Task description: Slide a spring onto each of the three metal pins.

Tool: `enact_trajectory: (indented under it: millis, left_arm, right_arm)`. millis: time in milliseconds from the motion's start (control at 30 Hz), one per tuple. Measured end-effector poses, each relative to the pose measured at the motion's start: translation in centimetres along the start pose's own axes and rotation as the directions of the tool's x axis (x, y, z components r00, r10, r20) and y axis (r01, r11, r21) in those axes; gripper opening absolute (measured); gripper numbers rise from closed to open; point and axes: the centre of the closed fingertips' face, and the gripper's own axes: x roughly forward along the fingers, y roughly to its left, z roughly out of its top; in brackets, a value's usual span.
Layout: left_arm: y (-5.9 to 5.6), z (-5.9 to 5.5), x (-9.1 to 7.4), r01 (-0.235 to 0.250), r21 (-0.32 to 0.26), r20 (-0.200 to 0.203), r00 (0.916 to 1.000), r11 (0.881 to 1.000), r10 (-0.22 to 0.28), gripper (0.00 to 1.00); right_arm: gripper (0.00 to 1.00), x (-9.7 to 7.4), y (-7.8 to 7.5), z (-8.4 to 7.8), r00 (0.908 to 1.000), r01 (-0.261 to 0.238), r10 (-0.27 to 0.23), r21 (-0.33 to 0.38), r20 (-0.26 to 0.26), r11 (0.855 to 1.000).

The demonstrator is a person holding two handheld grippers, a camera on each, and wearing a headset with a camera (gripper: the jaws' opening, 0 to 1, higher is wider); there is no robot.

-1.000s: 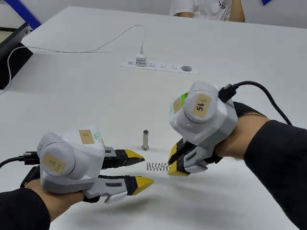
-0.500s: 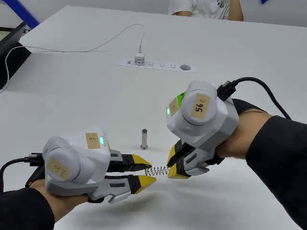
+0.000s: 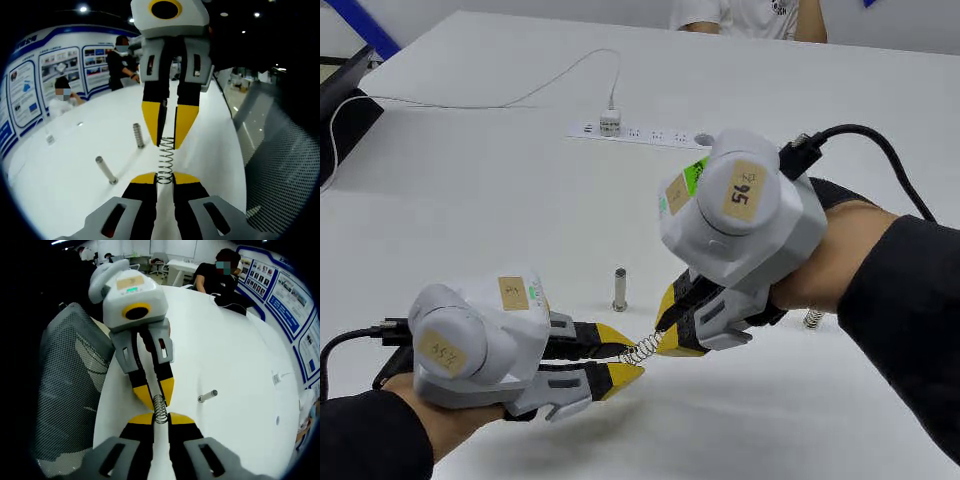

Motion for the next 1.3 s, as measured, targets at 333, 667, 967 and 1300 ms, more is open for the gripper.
enact_trajectory:
  millis: [333,667,967,1300]
  left_arm:
    - [-0.1,0.4,0.2,0.003,0.001,0.011,0.9999,1.0,-0.003,0.11]
    - [-0.1,0.7,0.2,0.001,0.001,0.021,0.9998,1.0,-0.001,0.11]
    - [-0.2,0.8,0.2,0.002,0.002,0.023,0.9997,1.0,-0.002,0.11]
    - [-0.2,1.1,0.2,0.002,-0.001,0.028,0.9996,1.0,-0.002,0.11]
  right_arm:
    - [0.12,-0.1,0.1,2.0,0.9995,0.006,-0.005,-0.034,0.031,0.999]
    - [0.13,-0.1,0.2,2.3,0.9991,-0.004,0.005,-0.025,0.041,1.0]
    - [0.15,0.4,0.3,1.9,0.9996,-0.017,0.017,-0.017,0.022,1.0]
    - [0.12,0.8,0.2,1.7,0.9996,-0.023,0.024,-0.013,0.018,1.0]
